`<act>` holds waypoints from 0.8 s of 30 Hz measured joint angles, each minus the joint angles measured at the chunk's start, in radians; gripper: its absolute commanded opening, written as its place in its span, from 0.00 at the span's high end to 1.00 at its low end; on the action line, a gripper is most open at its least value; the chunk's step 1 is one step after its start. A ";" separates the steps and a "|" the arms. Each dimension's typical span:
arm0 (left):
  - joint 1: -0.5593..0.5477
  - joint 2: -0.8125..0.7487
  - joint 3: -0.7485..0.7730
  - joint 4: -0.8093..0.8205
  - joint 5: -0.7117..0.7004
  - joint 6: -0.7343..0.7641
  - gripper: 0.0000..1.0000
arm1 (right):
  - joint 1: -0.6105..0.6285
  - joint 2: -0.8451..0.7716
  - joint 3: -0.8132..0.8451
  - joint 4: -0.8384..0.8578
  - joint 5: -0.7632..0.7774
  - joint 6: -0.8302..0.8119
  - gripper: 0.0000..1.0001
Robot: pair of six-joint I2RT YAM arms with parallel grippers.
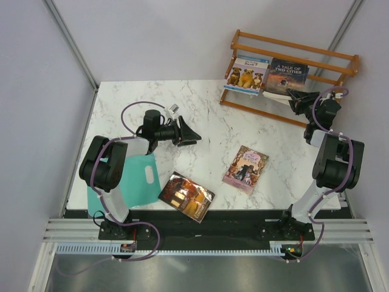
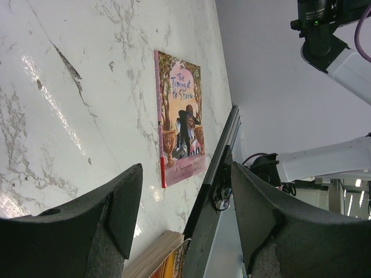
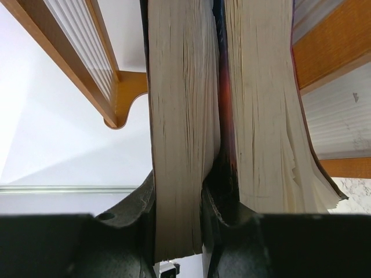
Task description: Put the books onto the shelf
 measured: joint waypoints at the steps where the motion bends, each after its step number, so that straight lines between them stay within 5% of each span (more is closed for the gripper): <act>1: 0.000 0.000 -0.001 0.000 0.000 0.000 0.31 | 0.000 0.000 -0.002 0.002 0.000 -0.001 1.00; 24: 0.000 -0.001 -0.004 0.000 0.000 0.000 0.31 | 0.046 -0.033 0.019 -0.097 0.019 -0.099 1.00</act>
